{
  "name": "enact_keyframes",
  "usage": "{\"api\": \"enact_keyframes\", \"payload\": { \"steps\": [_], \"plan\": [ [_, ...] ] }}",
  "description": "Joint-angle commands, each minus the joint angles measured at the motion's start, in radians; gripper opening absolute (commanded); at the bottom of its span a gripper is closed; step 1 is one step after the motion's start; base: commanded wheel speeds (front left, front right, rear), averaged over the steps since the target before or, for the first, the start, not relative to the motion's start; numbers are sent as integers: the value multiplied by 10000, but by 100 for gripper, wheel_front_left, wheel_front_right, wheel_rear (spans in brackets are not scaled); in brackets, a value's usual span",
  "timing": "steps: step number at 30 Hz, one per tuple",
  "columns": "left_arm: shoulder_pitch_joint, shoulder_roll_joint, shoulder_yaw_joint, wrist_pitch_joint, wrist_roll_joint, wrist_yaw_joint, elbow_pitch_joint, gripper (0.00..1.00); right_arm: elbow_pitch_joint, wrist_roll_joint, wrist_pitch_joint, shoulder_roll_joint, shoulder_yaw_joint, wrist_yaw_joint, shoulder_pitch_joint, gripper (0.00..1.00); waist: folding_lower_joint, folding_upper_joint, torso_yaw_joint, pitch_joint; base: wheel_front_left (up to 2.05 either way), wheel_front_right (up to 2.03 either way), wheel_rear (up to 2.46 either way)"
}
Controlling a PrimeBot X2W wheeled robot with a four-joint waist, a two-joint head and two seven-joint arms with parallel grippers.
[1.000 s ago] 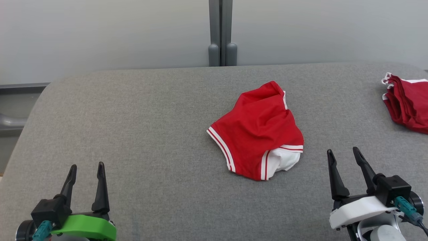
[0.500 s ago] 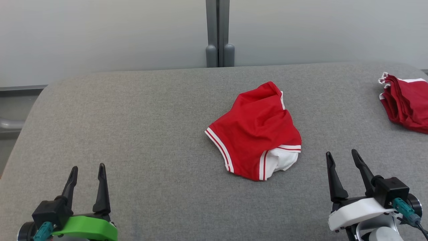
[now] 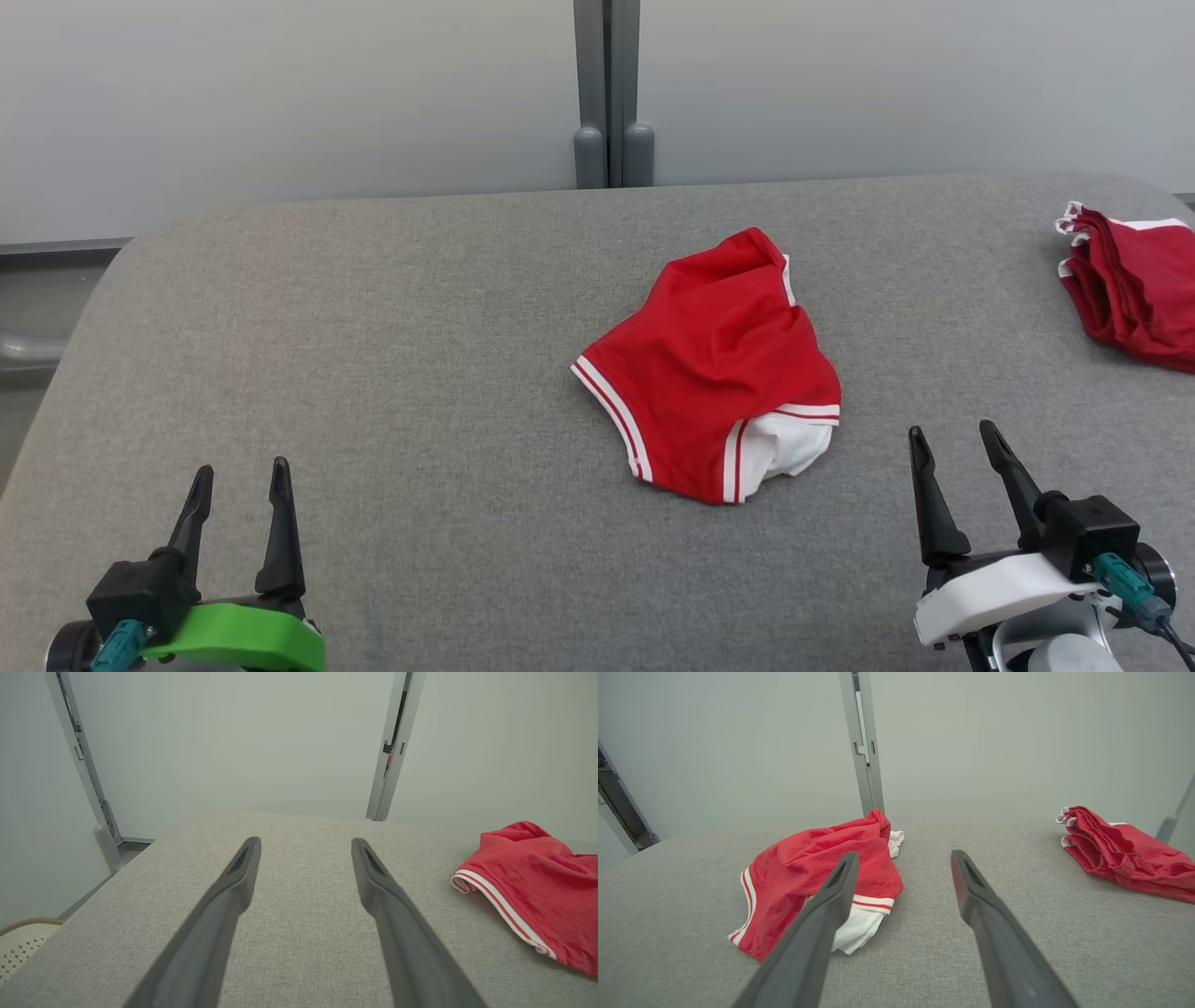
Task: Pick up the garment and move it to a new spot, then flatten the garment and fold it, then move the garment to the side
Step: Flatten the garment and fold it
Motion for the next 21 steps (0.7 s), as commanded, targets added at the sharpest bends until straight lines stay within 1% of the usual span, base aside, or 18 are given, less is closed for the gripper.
{"api": "enact_keyframes", "payload": {
  "steps": [1,7,13,16,21],
  "plan": [
    [56,-37,46,-27,52,-51,-5,100,41,18,-25,3,-29,-11,-6,100,0,-1,10,19,0,0,0],
    [-79,-124,67,-26,106,-81,-54,100,183,-103,-17,-96,167,-11,-547,100,0,-1,127,149,0,0,0],
    [-348,-235,32,-26,176,-104,-99,100,622,-184,227,-423,493,-11,-1776,100,0,-1,336,546,0,0,0],
    [-543,-308,-6,-26,210,-125,-104,100,1034,-223,413,-578,545,-11,-2392,100,0,-1,508,800,0,0,0],
    [-914,-420,-118,-26,218,-149,-106,100,2196,-295,695,-743,506,-11,-3377,100,0,-1,832,1279,0,0,0]
  ]
}}
